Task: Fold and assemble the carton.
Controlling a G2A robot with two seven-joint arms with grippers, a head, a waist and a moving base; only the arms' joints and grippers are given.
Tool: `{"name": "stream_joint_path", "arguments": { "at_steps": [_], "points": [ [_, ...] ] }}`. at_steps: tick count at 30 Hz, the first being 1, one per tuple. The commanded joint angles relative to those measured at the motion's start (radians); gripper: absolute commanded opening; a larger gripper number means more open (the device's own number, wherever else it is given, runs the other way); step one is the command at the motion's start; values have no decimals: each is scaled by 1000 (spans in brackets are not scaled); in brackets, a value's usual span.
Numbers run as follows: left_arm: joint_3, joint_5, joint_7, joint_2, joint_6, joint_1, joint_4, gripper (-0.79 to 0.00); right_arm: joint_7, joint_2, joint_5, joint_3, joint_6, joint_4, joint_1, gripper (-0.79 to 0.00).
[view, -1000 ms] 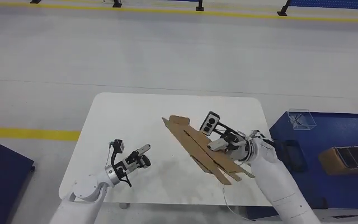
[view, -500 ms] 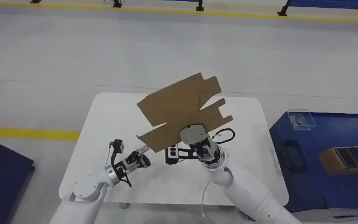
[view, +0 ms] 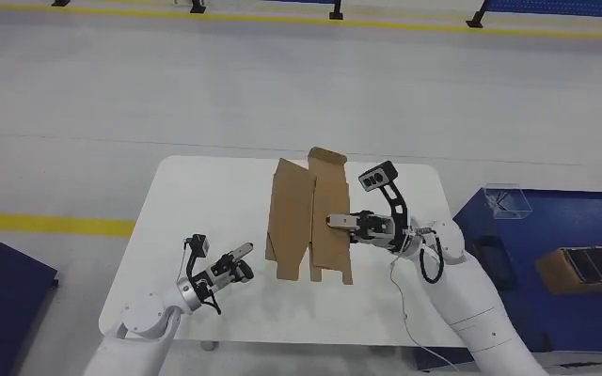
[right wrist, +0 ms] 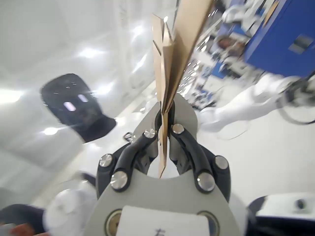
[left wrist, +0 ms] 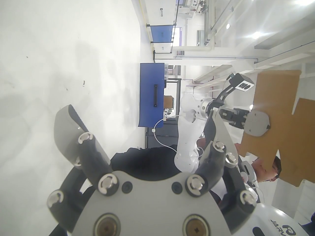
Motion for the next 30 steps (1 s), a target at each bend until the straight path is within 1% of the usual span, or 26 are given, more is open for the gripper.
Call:
{"name": "stream_joint_path", "arguments": {
  "at_steps": [1, 3, 4, 5, 15, 16, 17, 19, 21, 22, 25, 27, 29, 30],
  "points": [
    [0, 0, 0, 0, 0, 0, 0, 0, -101, 5, -120, 40, -136, -60, -51, -785],
    [0, 0, 0, 0, 0, 0, 0, 0, -208, 9, -276, 87, -264, -117, -104, -785],
    [0, 0, 0, 0, 0, 0, 0, 0, -264, 9, -364, 106, -313, -143, -131, -785],
    [0, 0, 0, 0, 0, 0, 0, 0, -306, 9, -414, 118, -340, -161, -147, -785],
    [0, 0, 0, 0, 0, 0, 0, 0, -306, 9, -414, 118, -340, -161, -147, -785],
    [0, 0, 0, 0, 0, 0, 0, 0, -312, 9, -421, 120, -340, -163, -148, -785],
    [0, 0, 0, 0, 0, 0, 0, 0, -343, 9, -481, 140, -374, -173, -150, -785],
    [0, 0, 0, 0, 0, 0, 0, 0, -468, 3, -621, 179, -454, -189, -170, -785],
    [0, 0, 0, 0, 0, 0, 0, 0, -633, -10, -736, 203, -509, -225, -192, -785],
    [0, 0, 0, 0, 0, 0, 0, 0, -715, -18, -829, 229, -539, -248, -194, -785],
    [0, 0, 0, 0, 0, 0, 0, 0, -997, -50, -1174, 285, -544, -331, -216, -785],
    [0, 0, 0, 0, 0, 0, 0, 0, -1184, -73, -1390, 283, -544, -380, -234, -785],
    [0, 0, 0, 0, 0, 0, 0, 0, -1366, -92, -1602, 286, -523, -398, -245, -785],
    [0, 0, 0, 0, 0, 0, 0, 0, -1455, -100, -1740, 293, -497, -427, -238, -785]
  ]
}}
